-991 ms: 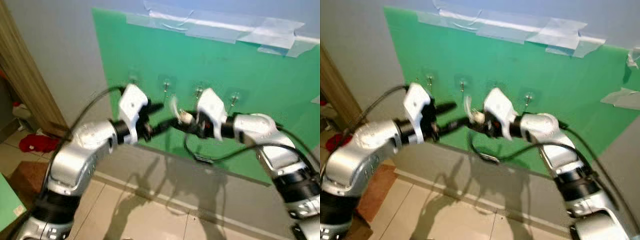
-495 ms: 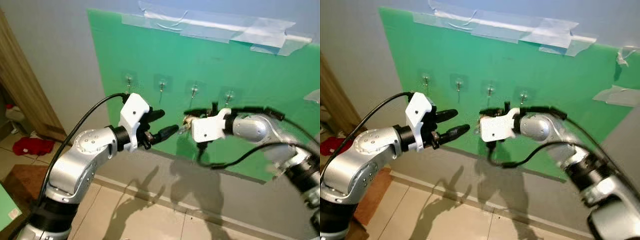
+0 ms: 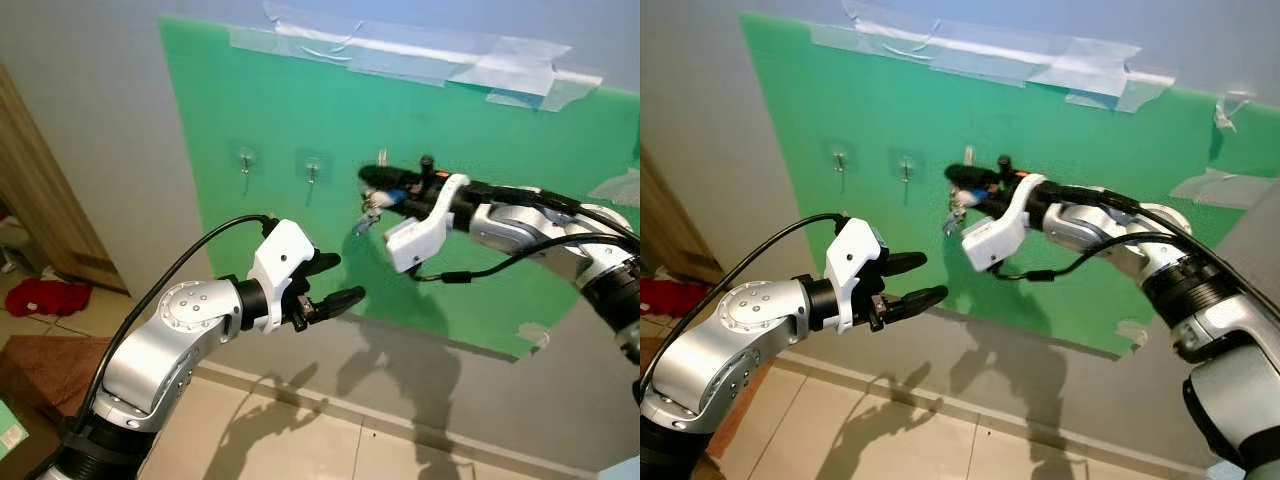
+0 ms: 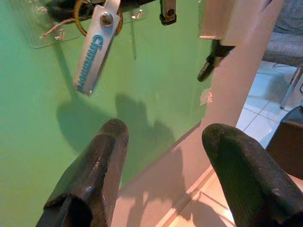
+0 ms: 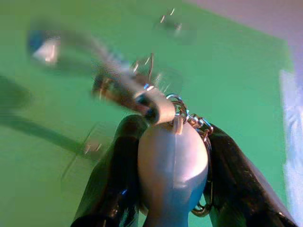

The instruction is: Hang keys on a hook

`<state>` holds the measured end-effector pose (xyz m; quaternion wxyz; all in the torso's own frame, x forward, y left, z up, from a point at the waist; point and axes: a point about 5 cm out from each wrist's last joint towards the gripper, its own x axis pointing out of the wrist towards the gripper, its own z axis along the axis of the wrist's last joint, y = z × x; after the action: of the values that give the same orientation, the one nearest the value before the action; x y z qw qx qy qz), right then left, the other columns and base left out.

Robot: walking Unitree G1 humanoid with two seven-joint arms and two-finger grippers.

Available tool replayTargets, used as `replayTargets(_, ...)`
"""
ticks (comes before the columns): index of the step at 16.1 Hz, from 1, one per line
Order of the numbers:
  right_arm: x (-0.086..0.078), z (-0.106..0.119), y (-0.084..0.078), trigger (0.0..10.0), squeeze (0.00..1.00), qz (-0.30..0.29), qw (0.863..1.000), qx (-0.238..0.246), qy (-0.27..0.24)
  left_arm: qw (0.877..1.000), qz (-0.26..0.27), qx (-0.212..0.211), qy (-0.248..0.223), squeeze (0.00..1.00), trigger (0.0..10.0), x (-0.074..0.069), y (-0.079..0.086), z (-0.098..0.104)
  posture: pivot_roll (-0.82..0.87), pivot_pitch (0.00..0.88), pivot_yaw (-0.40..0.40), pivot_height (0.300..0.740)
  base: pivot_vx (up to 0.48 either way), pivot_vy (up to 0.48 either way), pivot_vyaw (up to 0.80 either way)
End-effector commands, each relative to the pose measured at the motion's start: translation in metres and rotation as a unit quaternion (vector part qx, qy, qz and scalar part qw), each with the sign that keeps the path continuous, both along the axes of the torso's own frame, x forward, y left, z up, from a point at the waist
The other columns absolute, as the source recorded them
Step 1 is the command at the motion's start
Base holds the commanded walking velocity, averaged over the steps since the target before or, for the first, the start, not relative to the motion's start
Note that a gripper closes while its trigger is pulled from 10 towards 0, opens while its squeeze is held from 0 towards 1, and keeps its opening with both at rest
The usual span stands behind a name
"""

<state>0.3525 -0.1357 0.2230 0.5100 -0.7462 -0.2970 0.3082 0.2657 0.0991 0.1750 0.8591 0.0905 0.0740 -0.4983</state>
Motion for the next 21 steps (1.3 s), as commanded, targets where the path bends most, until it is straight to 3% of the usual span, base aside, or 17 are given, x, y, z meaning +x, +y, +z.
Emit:
replayTargets(1,0.008,0.013,-0.012,0.0,0.0,-0.023,0.999,-0.005,-0.03,1.0,0.001,0.005,-0.006,0.0,10.0,0.001,0.0,0.003,-0.03,0.0,-0.042,0.74,0.0,0.0,0.0)
replayTargets(2,0.005,0.007,-0.008,0.0,0.0,-0.003,1.0,-0.013,-0.02,1.0,0.003,0.005,-0.008,0.0,10.0,0.002,0.0,0.003,-0.04,0.0,-0.04,0.74,0.0,0.0,0.0)
replayTargets(4,-0.016,-0.026,0.01,0.0,0.0,0.066,0.996,-0.032,0.05,1.0,0.002,0.005,-0.009,0.0,10.0,0.003,-0.001,0.003,-0.04,0.0,-0.042,0.74,0.0,0.0,0.0)
replayTargets(5,-0.043,-0.085,0.01,0.0,0.0,0.041,0.972,-0.024,0.228,1.0,0.003,0.006,-0.01,0.0,10.0,0.003,-0.001,0.003,-0.04,0.0,-0.043,0.74,0.0,0.0,0.0)
replayTargets(6,-0.048,-0.104,0.002,0.0,0.0,-0.001,0.954,-0.017,0.298,1.0,0.004,0.006,-0.011,0.0,10.0,0.003,-0.001,0.003,-0.03,0.0,-0.042,0.74,0.0,0.0,0.0)
replayTargets(9,-0.044,-0.105,-0.001,0.0,0.0,-0.003,0.959,-0.018,0.283,1.0,0.004,0.006,-0.011,0.0,10.0,0.003,0.0,0.003,-0.03,0.0,-0.039,0.74,0.0,0.0,0.0)
replayTargets(11,-0.027,-0.079,0.0,0.0,0.0,0.015,0.983,-0.025,0.179,1.0,0.001,0.003,-0.005,0.0,10.0,0.002,-0.001,0.002,-0.04,0.0,-0.031,0.74,0.0,0.0,0.0)
replayTargets(12,-0.013,-0.049,-0.002,0.0,0.0,0.005,0.994,-0.01,0.11,1.0,0.002,0.004,-0.002,0.0,10.0,0.002,-0.001,-0.001,-0.04,0.0,-0.031,0.74,0.0,0.0,0.0)
replayTargets(13,-0.011,-0.044,-0.002,0.0,0.0,0.001,0.995,-0.004,0.102,1.0,0.002,0.004,-0.001,0.0,10.0,0.002,-0.001,-0.001,-0.04,0.0,-0.032,0.74,0.0,0.0,0.0)
replayTargets(14,-0.004,-0.029,-0.003,0.0,0.0,-0.014,0.995,0.032,0.09,1.0,0.002,0.004,-0.001,0.0,10.0,0.002,-0.001,-0.002,-0.04,0.0,-0.036,0.74,0.0,0.0,0.0)
replayTargets(16,0.003,-0.02,-0.006,0.0,0.0,-0.045,0.988,0.092,0.112,1.0,0.016,-0.006,0.003,0.0,10.0,0.004,0.0,-0.003,-0.03,0.0,-0.04,0.74,0.0,0.0,0.0)
replayTargets(19,-0.001,-0.035,-0.006,0.0,0.0,-0.044,0.985,0.104,0.131,0.997,0.075,-0.029,0.001,0.0,10.0,0.01,0.008,-0.008,-0.03,0.0,-0.038,0.74,0.0,0.0,0.0)
replayTargets(21,-0.007,-0.043,-0.003,0.0,0.0,-0.041,0.98,0.122,0.15,0.997,0.07,-0.02,0.015,0.0,10.0,0.005,0.008,-0.015,-0.03,0.0,-0.035,0.74,0.0,0.0,0.0)
